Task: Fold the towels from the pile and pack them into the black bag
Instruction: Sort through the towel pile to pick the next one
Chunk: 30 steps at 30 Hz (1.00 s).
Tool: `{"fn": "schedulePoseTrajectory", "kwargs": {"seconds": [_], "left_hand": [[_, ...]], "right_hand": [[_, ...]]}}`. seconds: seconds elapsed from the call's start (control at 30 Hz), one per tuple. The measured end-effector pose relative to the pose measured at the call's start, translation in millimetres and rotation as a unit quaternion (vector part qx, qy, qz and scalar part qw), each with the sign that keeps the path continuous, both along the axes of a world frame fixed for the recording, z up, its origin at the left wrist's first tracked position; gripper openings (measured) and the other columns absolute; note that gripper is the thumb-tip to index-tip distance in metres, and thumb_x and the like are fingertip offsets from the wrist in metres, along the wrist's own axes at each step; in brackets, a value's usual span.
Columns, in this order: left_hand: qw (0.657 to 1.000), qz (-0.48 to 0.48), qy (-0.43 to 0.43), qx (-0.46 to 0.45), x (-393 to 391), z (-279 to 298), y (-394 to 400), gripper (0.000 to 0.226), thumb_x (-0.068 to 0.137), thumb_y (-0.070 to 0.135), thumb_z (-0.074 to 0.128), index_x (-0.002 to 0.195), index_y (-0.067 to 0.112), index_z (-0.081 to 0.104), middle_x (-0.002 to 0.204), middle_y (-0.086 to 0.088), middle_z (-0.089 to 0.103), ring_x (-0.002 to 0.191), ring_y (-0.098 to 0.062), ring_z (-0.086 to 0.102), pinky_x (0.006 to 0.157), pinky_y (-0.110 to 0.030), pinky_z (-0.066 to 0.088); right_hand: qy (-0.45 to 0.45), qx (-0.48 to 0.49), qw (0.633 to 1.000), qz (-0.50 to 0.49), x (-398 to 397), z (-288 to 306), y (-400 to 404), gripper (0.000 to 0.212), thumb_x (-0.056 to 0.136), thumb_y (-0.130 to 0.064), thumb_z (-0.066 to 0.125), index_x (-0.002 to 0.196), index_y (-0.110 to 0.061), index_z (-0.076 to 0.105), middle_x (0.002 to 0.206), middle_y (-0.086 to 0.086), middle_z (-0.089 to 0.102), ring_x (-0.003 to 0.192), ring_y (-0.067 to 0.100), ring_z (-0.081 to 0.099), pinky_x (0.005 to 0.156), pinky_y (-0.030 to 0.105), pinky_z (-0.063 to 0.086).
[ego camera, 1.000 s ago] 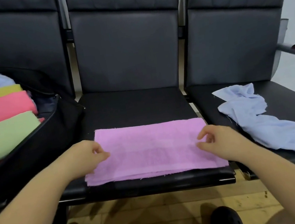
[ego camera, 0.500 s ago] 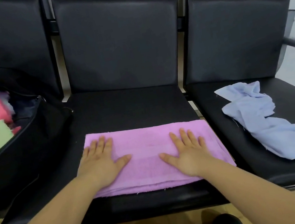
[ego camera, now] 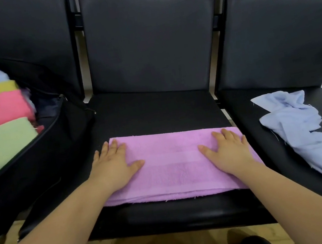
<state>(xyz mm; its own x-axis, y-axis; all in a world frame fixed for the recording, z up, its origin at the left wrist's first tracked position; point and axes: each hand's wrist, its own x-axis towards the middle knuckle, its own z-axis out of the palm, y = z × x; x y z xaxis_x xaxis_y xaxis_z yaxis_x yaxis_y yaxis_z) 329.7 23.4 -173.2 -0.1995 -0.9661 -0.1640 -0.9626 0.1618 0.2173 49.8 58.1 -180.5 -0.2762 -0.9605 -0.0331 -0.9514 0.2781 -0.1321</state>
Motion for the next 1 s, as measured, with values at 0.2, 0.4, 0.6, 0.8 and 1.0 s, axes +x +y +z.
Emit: {"fn": "schedulePoseTrajectory", "kwargs": {"seconds": [0.2,0.4,0.6,0.8,1.0], "left_hand": [[0.983,-0.127,0.131,-0.030,22,25,17,0.018,0.078,0.029,0.073,0.075,0.039,0.059,0.086,0.019,0.060,0.085,0.003,0.055,0.086,-0.019,0.043],[0.983,-0.114,0.144,-0.003,55,29,38,0.015,0.073,0.028,0.077,0.068,0.032,0.063,0.077,0.012,0.058,0.073,-0.001,0.056,0.076,-0.025,0.050],[0.979,-0.133,0.157,0.001,90,13,60,0.028,0.072,0.044,0.078,0.094,0.044,0.060,0.098,0.013,0.053,0.098,-0.004,0.051,0.092,-0.023,0.041],[0.977,-0.130,0.148,-0.085,93,-3,68,0.029,0.088,0.041,0.062,0.116,0.031,0.063,0.106,0.009,0.055,0.103,-0.011,0.048,0.095,-0.031,0.039],[0.980,-0.158,0.077,-0.091,93,5,62,0.031,0.094,0.042,0.052,0.118,0.025,0.061,0.108,0.004,0.055,0.104,-0.014,0.047,0.093,-0.029,0.039]], "right_hand": [[-0.152,-0.040,0.954,0.255,70,16,33,0.043,0.091,-0.045,0.057,0.121,-0.015,0.065,0.128,0.003,0.059,0.124,0.018,0.049,0.104,0.017,0.027],[-0.166,-0.045,0.925,0.338,121,26,50,0.029,0.086,-0.043,0.060,0.101,-0.022,0.073,0.100,-0.006,0.066,0.097,0.011,0.056,0.085,0.013,0.037],[-0.165,-0.028,0.922,0.349,158,23,52,0.035,0.084,-0.043,0.067,0.115,-0.027,0.066,0.108,-0.010,0.059,0.100,0.008,0.053,0.089,0.022,0.044],[-0.130,-0.013,0.933,0.336,185,23,49,0.044,0.083,-0.054,0.064,0.116,-0.027,0.058,0.111,-0.008,0.054,0.100,0.010,0.050,0.090,0.028,0.045],[-0.129,0.005,0.938,0.322,192,22,52,0.043,0.082,-0.055,0.063,0.114,-0.028,0.056,0.111,-0.009,0.054,0.098,0.008,0.050,0.087,0.026,0.046]]}}
